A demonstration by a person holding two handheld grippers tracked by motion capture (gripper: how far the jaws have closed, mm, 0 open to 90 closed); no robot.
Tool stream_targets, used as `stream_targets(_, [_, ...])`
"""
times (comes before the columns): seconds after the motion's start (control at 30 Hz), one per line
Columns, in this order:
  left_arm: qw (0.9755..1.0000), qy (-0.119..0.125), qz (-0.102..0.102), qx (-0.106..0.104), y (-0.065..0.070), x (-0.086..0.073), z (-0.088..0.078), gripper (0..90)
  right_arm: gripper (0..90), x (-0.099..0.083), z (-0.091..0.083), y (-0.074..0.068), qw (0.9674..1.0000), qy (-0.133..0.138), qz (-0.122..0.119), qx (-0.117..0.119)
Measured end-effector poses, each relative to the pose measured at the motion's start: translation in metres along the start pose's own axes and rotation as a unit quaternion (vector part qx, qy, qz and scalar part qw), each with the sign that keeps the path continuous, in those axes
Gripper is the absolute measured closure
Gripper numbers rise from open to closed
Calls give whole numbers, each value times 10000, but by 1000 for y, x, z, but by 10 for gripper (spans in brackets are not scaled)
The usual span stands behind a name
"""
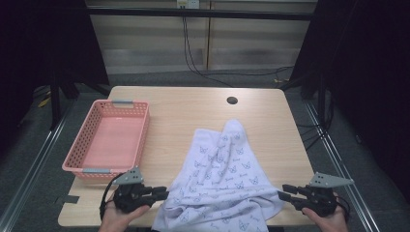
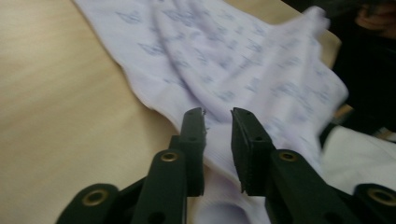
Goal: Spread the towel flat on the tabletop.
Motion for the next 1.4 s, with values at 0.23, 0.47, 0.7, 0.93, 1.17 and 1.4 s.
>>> stream_targets(0.23, [9997, -238, 79, -68, -22, 26, 50, 683, 551, 27, 31, 14, 9999, 22, -148, 42])
stream_targets(0.47, [9979, -601, 178, -137, -31, 36, 94, 696, 527, 39, 83, 19, 9983, -413, -360, 191])
stream_targets(0.7, [9946, -878, 500, 221, -38, 25, 99, 851, 512, 32, 118, 17, 9935, -911, -677, 128])
stream_targets(0.93, [9923, -1137, 484, -61, -16, 2, 81, 894, 827, 18, 100, 5, 9922, -1007, -654, 347])
stream_targets(1.17, [9858, -1511, 486, -546, 20, -31, 58, 894, 854, -9, 65, -18, 9887, -1206, -615, 650])
stream_targets(1.4, [9877, -1433, 461, -422, 16, -28, 54, 878, 781, -16, 52, -26, 9861, -1376, -555, 744])
Point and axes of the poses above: each handheld gripper's, and its own axes: z roughly forward along the jaws, x roughly out of its top, y roughly to its right, the point moved 6 cm from there along z, roughly forward along the jaws, and after that the axes turned 5 degrees about -z, right-handed, at the moved point
